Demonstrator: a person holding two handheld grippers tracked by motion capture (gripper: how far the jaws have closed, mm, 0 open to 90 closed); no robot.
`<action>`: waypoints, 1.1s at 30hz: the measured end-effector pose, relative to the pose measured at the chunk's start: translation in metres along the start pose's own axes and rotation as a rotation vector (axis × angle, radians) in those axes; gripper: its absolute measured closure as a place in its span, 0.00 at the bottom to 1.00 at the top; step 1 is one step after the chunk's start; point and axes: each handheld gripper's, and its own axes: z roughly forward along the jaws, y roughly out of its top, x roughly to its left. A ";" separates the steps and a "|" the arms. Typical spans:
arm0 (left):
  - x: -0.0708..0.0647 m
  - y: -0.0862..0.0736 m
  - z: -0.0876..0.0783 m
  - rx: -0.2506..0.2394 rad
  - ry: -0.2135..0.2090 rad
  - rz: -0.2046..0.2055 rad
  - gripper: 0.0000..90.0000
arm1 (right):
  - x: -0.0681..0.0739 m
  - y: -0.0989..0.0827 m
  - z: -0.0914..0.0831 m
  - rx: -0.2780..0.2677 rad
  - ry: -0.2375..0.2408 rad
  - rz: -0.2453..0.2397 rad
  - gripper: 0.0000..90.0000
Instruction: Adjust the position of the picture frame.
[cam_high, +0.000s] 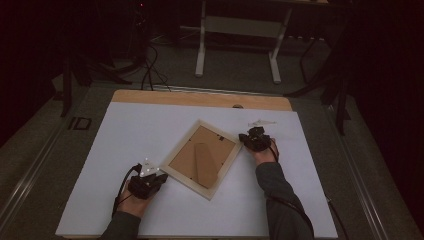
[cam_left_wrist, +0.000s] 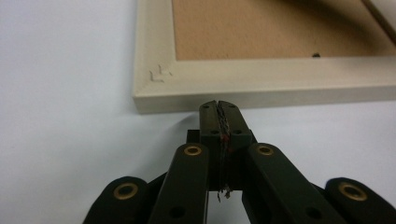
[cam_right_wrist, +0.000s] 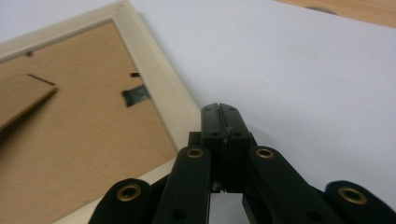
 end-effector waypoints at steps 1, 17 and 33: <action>-0.001 0.000 0.000 -0.002 0.002 0.003 1.00 | -0.001 0.000 0.001 0.006 -0.006 0.005 1.00; -0.012 0.003 0.004 0.006 0.006 0.050 1.00 | -0.009 0.002 0.010 0.065 -0.037 0.020 1.00; -0.011 0.008 0.008 0.013 0.031 0.055 1.00 | -0.004 -0.015 0.002 0.077 0.005 -0.004 1.00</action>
